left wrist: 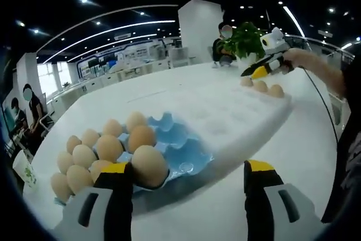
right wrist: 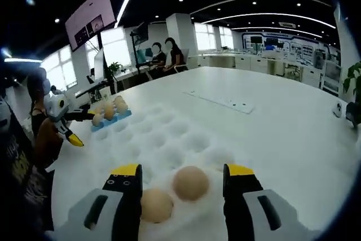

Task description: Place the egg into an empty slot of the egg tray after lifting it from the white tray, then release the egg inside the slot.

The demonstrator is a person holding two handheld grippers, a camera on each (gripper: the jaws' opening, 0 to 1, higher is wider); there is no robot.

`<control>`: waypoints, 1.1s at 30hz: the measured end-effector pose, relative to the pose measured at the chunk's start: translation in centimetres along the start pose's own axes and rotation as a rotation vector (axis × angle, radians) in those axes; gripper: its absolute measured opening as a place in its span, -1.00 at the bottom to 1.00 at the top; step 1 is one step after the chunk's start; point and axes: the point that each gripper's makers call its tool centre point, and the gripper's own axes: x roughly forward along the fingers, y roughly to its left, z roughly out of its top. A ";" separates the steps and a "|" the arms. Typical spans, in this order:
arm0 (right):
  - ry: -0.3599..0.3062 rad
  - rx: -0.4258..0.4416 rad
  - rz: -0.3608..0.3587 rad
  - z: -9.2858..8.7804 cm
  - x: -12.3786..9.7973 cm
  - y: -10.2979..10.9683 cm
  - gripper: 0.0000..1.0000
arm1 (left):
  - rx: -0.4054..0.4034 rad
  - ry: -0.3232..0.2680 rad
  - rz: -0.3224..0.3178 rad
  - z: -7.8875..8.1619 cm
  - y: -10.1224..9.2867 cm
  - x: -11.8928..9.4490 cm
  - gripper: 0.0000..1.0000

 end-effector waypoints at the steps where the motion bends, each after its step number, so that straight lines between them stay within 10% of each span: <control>1: 0.008 -0.005 0.003 -0.2 0.0 0.0 0.09 | -0.003 -0.002 -0.001 0.0 0.0 0.0 0.65; 14: 0.059 -0.006 0.040 -1.0 1.1 -1.0 -0.30 | -0.028 -0.025 -0.026 0.0 0.2 -0.3 0.69; 33: 0.046 -0.020 0.037 -1.2 1.2 -0.1 -0.31 | -0.019 -0.058 -0.085 0.0 -0.4 0.0 1.00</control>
